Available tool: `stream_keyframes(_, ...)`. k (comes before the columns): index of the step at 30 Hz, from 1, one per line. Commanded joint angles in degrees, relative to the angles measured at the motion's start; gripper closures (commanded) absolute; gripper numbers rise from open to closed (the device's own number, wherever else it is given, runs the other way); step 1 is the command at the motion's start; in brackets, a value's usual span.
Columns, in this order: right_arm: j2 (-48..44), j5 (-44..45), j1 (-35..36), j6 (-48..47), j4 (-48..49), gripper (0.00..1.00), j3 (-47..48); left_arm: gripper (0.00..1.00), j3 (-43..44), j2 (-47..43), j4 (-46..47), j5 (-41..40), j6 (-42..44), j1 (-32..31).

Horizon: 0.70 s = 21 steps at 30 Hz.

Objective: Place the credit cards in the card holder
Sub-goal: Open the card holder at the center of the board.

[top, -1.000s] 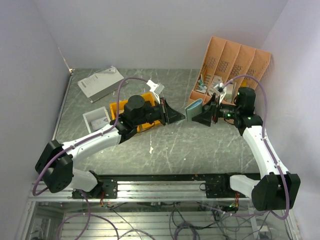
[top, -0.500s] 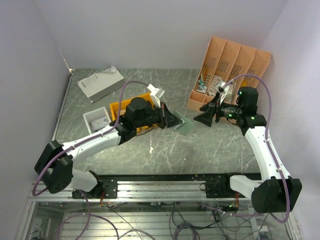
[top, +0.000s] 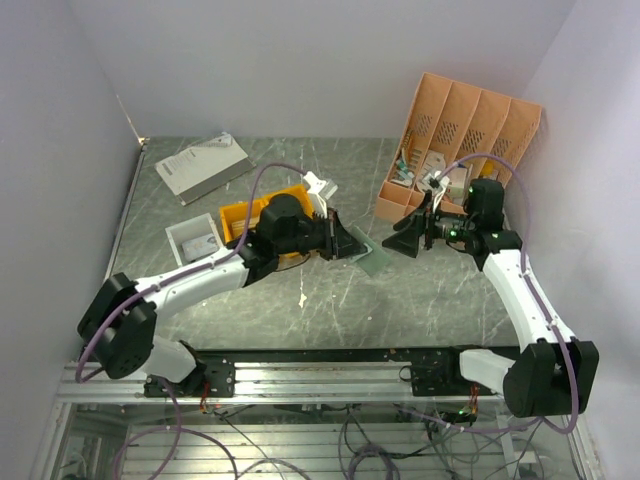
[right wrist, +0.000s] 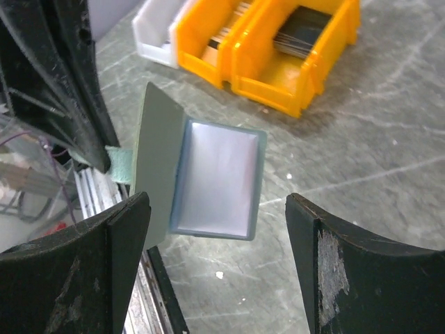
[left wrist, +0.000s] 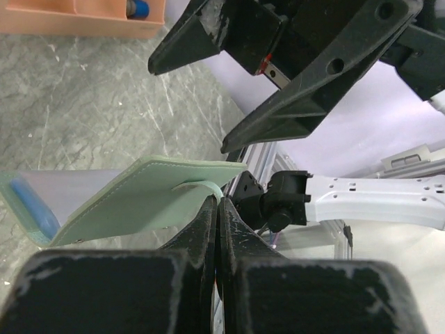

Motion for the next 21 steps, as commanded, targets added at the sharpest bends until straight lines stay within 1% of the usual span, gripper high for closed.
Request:
stream_keyframes(1,0.3,6.4,-1.3,3.4,3.9,0.21,-0.8,0.93,1.6,4.5,1.2,4.8,0.5,0.1)
stream_keyframes(4,-0.5,7.6,-3.5,5.1,5.7,0.22,-2.1,0.93,0.7,10.6,8.1,6.6,-3.4,0.0)
stream_keyframes(5,-0.7,8.5,-4.2,5.2,5.7,0.22,-2.4,0.93,1.6,13.1,8.7,6.6,-4.0,-0.3)
stream_keyframes(9,-1.2,11.3,-7.8,5.8,5.8,0.23,-3.6,0.93,9.1,22.1,7.5,5.2,-3.3,-3.0)
stream_keyframes(11,-1.1,11.0,-8.9,6.2,6.2,0.23,-4.1,0.93,12.4,24.5,6.7,4.4,-2.3,-4.7)
stream_keyframes(13,-0.9,10.3,-9.5,6.6,7.0,0.23,-4.8,0.93,13.6,25.3,7.8,3.2,-1.9,-6.0)
stream_keyframes(15,-0.3,9.7,-9.7,6.5,7.4,0.23,-5.1,0.93,12.3,24.4,9.2,1.6,-1.8,-6.7)
stream_keyframes(17,0.6,9.1,-9.7,6.1,7.2,0.24,-5.1,0.93,7.9,22.4,11.3,0.0,-2.4,-6.5)
stream_keyframes(21,2.3,6.1,-9.7,4.6,7.1,0.25,-5.8,0.93,-2.0,20.1,8.5,-2.8,0.2,-5.6)
